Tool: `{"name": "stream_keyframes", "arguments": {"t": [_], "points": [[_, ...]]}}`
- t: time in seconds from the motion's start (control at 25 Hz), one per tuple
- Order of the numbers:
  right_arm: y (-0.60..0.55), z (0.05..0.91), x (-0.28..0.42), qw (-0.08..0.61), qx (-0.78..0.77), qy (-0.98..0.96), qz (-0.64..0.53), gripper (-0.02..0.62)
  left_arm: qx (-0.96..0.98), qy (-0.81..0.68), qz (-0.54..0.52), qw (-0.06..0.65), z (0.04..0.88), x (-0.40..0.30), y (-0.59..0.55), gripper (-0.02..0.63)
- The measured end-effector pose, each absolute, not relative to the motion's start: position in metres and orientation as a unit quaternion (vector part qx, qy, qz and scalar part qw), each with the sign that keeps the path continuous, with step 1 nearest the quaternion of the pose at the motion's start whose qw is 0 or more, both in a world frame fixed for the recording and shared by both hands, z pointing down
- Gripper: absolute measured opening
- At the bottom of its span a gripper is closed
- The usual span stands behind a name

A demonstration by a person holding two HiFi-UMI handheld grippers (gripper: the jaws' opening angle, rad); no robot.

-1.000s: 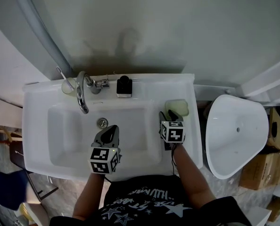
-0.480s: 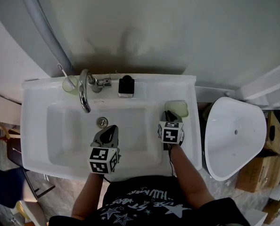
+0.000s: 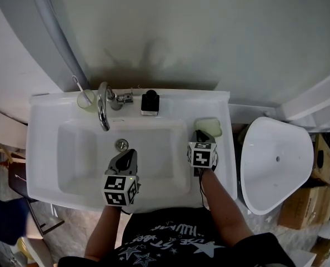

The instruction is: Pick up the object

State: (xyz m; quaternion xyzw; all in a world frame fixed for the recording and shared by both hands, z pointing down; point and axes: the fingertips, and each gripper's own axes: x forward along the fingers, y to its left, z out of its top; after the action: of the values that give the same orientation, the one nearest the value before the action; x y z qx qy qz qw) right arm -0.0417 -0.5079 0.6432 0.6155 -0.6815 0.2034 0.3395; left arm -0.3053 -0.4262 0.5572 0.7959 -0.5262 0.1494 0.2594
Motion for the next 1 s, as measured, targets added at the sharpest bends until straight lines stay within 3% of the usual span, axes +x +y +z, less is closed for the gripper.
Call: {"name": "stream_keyframes", "arguments": {"t": [0.56, 1.0], "points": [[-0.482, 0.581, -0.034, 0.303, 0.606, -0.717, 0.161, 0.032, 0.778, -0.567, 0.130, 0.238, 0.521, -0.308, -0.379, 0.015], [-0.421, 0.541, -0.011, 0.263, 0.573, -0.765, 0.127, 0.032, 0.752, -0.609, 0.122, 0.220, 0.499, -0.268, -0.298, 0.015]]}}
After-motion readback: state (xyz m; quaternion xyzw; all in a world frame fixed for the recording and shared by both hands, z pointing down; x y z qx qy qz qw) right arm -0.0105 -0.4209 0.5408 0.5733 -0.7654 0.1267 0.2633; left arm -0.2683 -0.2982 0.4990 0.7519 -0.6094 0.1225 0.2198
